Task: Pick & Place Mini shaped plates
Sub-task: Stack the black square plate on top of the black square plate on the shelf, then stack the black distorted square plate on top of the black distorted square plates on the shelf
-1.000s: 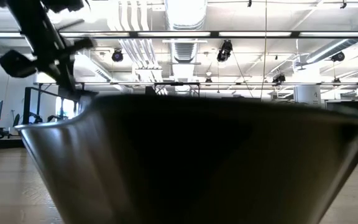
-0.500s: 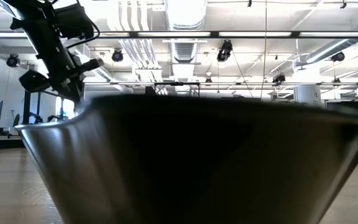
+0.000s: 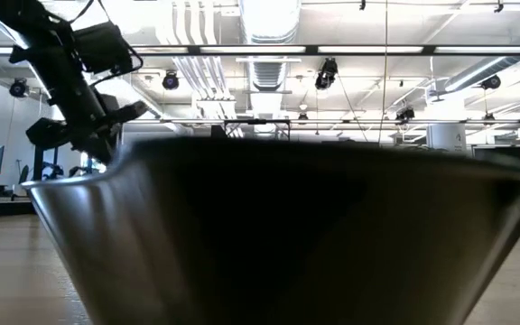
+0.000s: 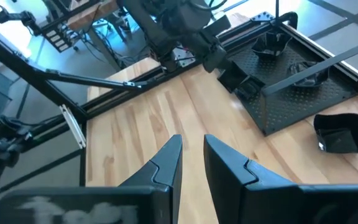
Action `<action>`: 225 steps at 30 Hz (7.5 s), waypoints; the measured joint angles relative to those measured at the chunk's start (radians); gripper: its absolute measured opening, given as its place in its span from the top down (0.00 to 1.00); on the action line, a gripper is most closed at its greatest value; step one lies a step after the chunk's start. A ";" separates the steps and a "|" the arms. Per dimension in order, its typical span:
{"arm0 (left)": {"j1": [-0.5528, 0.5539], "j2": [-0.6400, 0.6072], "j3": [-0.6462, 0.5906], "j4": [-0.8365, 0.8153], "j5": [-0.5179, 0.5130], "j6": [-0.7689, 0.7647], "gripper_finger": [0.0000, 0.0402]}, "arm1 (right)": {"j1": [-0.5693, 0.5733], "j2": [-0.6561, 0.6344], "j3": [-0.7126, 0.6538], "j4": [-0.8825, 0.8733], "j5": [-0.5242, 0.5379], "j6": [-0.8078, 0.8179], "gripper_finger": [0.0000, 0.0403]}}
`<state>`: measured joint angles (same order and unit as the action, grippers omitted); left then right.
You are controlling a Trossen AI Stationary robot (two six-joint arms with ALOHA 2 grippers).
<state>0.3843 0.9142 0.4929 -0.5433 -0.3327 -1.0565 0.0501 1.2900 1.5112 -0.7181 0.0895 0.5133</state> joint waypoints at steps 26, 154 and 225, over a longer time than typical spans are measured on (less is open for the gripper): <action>0.002 0.067 -0.056 0.121 -0.028 -0.326 1.00 | 0.000 0.000 0.000 -0.001 0.016 -0.050 0.85; -0.941 1.029 0.862 0.228 0.228 0.278 0.86 | 0.157 -0.027 -0.001 -0.220 -0.203 -0.317 0.85; -0.853 0.754 0.863 -0.078 0.259 -0.053 1.00 | 0.156 -0.027 -0.001 -0.212 -0.192 -0.341 0.85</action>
<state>-0.4689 1.6678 1.3563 -0.6213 -0.0741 -1.1091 0.2062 1.2625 1.5105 -0.9302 -0.1028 0.1722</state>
